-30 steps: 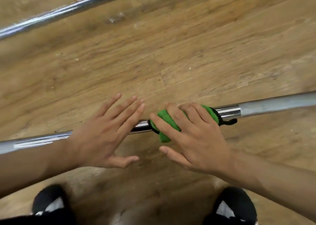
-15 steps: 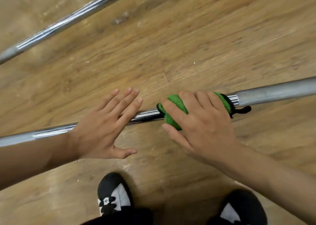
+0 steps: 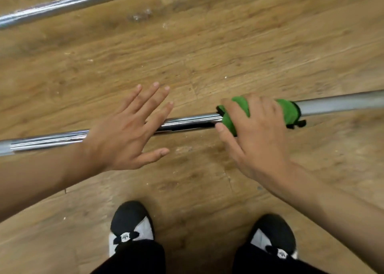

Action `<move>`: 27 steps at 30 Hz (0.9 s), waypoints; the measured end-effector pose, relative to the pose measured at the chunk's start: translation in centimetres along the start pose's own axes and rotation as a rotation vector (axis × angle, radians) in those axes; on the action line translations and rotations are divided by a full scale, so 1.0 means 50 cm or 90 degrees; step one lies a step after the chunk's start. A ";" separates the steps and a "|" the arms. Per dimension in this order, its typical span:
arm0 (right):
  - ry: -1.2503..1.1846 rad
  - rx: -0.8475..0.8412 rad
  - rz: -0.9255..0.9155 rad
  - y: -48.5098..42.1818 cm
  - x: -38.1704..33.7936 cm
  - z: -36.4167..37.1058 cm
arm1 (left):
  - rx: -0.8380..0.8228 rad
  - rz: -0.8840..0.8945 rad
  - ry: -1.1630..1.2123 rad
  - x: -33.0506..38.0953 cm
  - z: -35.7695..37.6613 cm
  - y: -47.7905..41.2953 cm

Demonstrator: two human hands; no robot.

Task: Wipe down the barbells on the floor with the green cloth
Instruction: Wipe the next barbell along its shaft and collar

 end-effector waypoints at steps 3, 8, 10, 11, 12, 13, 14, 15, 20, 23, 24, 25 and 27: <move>-0.060 0.003 -0.043 -0.012 -0.122 0.034 | 0.027 -0.054 0.001 0.004 -0.012 -0.002; -0.058 0.040 -0.008 0.000 -0.027 0.010 | 0.019 -0.086 -0.012 0.011 -0.009 0.003; -0.022 0.047 0.044 0.015 0.066 -0.021 | 0.016 -0.077 -0.008 0.015 -0.008 0.009; -0.007 0.047 0.070 0.022 0.104 -0.037 | 0.017 -0.072 -0.009 0.019 -0.007 0.012; -0.004 0.044 0.095 0.028 0.129 -0.048 | 0.018 -0.070 -0.012 0.023 -0.007 0.014; -0.010 0.042 0.120 0.032 0.143 -0.054 | 0.019 -0.070 -0.014 0.026 -0.008 0.015; -0.016 0.044 0.144 0.036 0.147 -0.056 | 0.019 -0.071 -0.014 0.030 -0.009 0.017; -0.013 0.053 0.167 0.040 0.141 -0.055 | 0.018 -0.072 -0.014 0.033 -0.010 0.020; -0.045 0.009 0.095 0.039 -0.013 -0.015 | 0.005 -0.061 -0.006 0.057 -0.008 0.038; -0.065 -0.066 -0.035 0.051 -0.136 0.018 | 0.008 -0.064 -0.007 0.076 -0.007 0.051; -0.059 -0.081 -0.059 0.056 -0.147 0.023 | 0.010 -0.066 -0.007 0.082 -0.007 0.057; -0.053 -0.086 -0.062 0.059 -0.135 0.018 | 0.011 -0.066 -0.005 0.089 -0.007 0.062; -0.039 -0.064 -0.005 0.075 -0.051 -0.007 | 0.004 -0.065 0.003 0.102 -0.005 0.071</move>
Point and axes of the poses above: each hand's wrist, its own y-axis away from the middle knuckle, its own z-axis out of the palm, x = y × z, the point moved 7 cm from there along -y, towards the middle knuckle, and after that the axes turned 1 degree about -x, right-handed, at the moved point
